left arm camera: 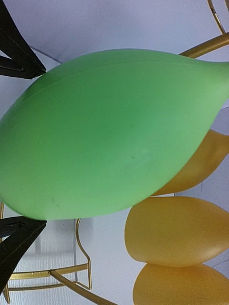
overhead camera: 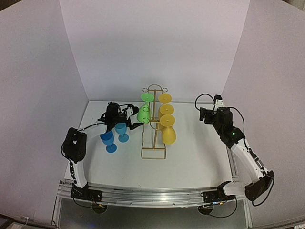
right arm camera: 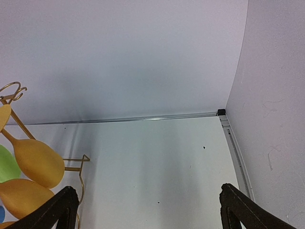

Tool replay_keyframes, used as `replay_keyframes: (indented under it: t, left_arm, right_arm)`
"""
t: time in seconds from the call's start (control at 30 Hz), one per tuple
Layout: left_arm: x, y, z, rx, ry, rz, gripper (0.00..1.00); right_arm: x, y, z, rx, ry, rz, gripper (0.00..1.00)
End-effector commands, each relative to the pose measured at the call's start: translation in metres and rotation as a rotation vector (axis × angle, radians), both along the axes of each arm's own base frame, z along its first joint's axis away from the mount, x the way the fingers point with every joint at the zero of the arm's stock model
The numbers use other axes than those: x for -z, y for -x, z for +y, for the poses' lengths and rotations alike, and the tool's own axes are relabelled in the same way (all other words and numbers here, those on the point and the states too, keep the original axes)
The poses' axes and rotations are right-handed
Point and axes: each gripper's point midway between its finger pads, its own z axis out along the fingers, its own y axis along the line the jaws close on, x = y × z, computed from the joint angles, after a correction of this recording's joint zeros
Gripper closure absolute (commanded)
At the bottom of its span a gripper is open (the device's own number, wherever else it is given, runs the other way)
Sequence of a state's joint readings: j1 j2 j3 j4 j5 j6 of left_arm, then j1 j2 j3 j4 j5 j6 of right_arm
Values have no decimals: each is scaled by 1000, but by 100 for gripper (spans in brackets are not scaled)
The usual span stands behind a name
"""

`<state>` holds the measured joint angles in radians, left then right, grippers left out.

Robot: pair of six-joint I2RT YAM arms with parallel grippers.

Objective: Place the wine glass upside down on the wine glass rack

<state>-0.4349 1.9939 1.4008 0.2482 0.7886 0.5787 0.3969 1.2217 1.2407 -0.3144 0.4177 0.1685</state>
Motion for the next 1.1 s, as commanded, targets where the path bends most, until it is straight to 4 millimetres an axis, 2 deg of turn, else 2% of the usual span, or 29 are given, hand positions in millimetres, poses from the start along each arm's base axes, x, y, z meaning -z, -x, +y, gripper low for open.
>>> replay_keyframes:
  t: [0.0, 0.2, 0.37, 0.53, 0.6, 0.7, 0.77, 0.93, 1.07]
  left_arm:
    - [-48, 9, 14, -17, 9, -86, 0]
    - [-37, 25, 28, -19, -63, -56, 0]
    - [-57, 33, 38, -43, -65, -29, 1]
    - [-80, 49, 67, -73, -90, 95, 7]
    - [-86, 57, 83, -88, -102, 173, 11]
    - [-83, 63, 106, -132, -129, 259, 14]
    - [-81, 54, 117, -211, -156, 310, 15]
    - [-55, 4, 146, -506, -293, 473, 18]
    - [-35, -6, 156, -551, -404, 505, 18]
  right_arm:
    - [-18, 7, 0, -12, -54, -50, 2]
    - [-24, 11, 3, -32, -86, -61, 2]
    - [-35, 12, 8, -59, -117, -78, 2]
    - [-39, 16, 13, -83, -154, -82, 2]
    - [-40, 17, 15, -94, -167, -80, 2]
    - [-40, 19, 17, -105, -183, -78, 2]
    - [-40, 18, 18, -106, -191, -74, 2]
    - [-36, 17, 21, -108, -217, -51, 2]
    - [-32, 18, 22, -114, -228, -35, 2]
